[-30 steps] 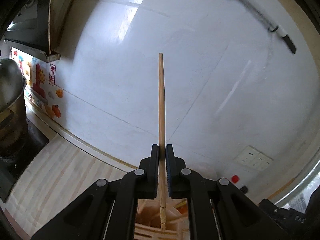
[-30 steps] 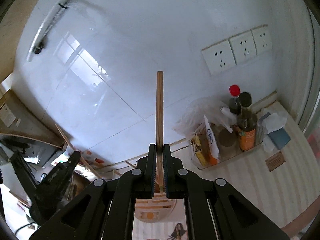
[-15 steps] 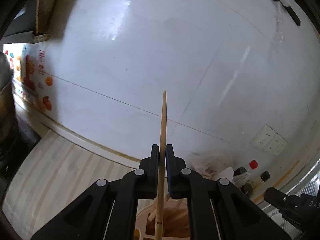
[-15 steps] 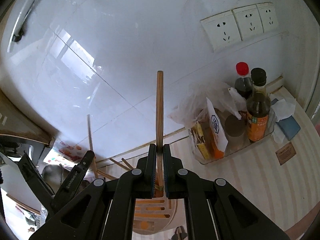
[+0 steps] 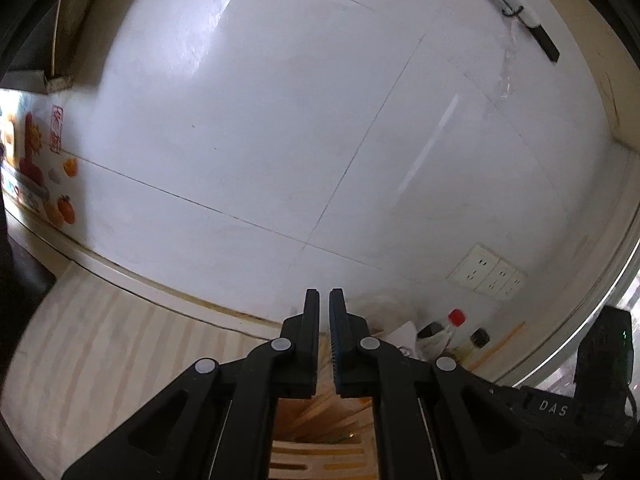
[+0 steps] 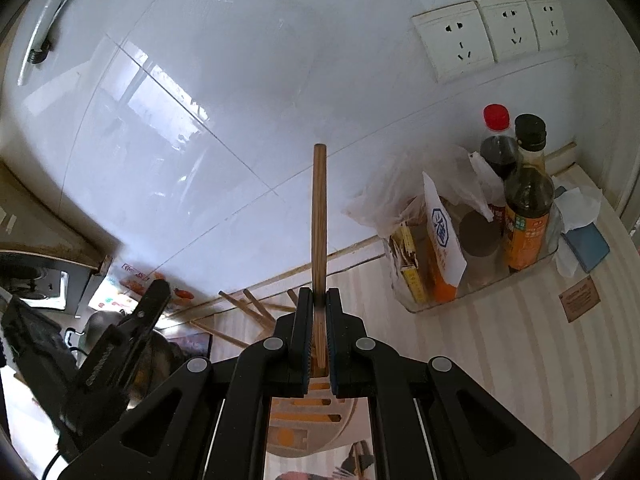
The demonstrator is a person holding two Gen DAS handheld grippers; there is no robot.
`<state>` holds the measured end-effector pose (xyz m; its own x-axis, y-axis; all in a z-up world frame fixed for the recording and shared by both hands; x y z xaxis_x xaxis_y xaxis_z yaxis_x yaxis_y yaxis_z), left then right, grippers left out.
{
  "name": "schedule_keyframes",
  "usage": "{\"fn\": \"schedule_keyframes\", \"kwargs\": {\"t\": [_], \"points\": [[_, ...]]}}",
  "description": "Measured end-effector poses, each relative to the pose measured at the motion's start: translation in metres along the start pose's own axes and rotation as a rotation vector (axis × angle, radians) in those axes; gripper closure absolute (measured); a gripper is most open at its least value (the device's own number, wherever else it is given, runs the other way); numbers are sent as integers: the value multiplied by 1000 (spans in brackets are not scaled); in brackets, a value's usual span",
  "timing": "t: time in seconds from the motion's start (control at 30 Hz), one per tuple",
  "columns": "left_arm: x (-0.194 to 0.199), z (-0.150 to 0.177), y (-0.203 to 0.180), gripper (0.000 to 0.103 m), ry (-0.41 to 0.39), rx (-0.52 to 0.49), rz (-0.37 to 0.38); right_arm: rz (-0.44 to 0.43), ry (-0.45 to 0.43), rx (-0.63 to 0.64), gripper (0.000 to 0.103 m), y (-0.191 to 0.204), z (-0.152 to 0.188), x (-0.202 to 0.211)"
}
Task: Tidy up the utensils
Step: 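Open the left tool to release its chopstick while the right tool opens too, then grasp another wooden chopstick with the left tool while the right tool grasps one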
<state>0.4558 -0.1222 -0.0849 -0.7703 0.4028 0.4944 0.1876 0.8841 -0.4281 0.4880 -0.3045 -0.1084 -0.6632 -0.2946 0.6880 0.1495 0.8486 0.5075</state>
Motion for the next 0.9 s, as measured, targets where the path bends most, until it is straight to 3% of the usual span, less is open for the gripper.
{"fn": "schedule_keyframes", "kwargs": {"t": [0.13, 0.17, 0.2, 0.23, 0.27, 0.33, 0.43, 0.53, 0.73, 0.9], "points": [[2, 3, 14, 90, 53, -48, -120, -17, 109, 54, 95, 10, 9, -16], [3, 5, 21, 67, 74, -48, -156, -4, 153, 68, 94, 11, 14, -23], [5, 6, 27, 31, 83, -43, -181, 7, 173, 71, 90, 10, 18, -26], [11, 8, 35, 19, 82, -27, -200, 11, 174, 70, 75, 8, 21, -25], [18, 10, 43, 14, 71, -12, -218, 13, 165, 63, 58, 5, 23, -22], [28, 14, 60, 14, 75, -10, -291, 16, 123, 29, 52, -5, 26, -8], [40, 30, 81, 0, 103, -66, -424, 22, 104, 27, 52, -16, 38, 11], [48, 61, 97, 0, 134, -133, -524, 63, 149, 60, 52, -28, 66, 15], [40, 161, 132, 0, 382, -179, -622, 188, 486, 111, 53, -67, 197, -49], [30, 237, 146, 0, 584, -210, -650, 277, 667, 176, 65, -84, 279, -98]]}}
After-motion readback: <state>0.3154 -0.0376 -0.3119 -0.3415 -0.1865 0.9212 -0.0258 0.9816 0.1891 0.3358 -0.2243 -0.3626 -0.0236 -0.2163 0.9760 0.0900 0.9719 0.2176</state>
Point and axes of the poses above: each gripper's, at about its wrist camera, not at the fingertips, and x roughly against the way its jaws point, y to its left, z to its underside, the point moved 6 cm from there along -x, roughly the way its jaws point
